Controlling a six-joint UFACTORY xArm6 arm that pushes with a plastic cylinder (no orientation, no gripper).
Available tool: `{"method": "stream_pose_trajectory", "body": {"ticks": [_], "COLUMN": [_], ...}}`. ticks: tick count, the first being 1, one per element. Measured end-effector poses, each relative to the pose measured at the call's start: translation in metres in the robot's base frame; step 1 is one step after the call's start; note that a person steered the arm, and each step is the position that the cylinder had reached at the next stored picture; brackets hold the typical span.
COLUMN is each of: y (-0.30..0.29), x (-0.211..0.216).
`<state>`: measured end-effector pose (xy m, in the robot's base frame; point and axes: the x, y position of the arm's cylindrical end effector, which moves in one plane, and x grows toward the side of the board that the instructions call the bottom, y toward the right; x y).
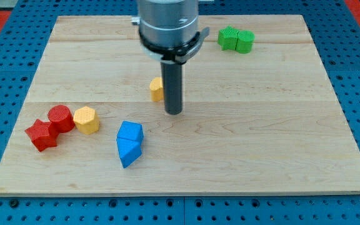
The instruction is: Move yellow heart above the blue cube
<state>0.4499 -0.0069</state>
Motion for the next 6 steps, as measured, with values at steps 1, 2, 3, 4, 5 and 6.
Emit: {"method": "stream_pose_trajectory", "body": {"ticks": [1, 2, 3, 4, 5, 6], "y": [-0.015, 0.004, 0.036, 0.004, -0.015, -0.022], "x": [-0.010, -0.023, -0.040, -0.040, -0.040, -0.054]}}
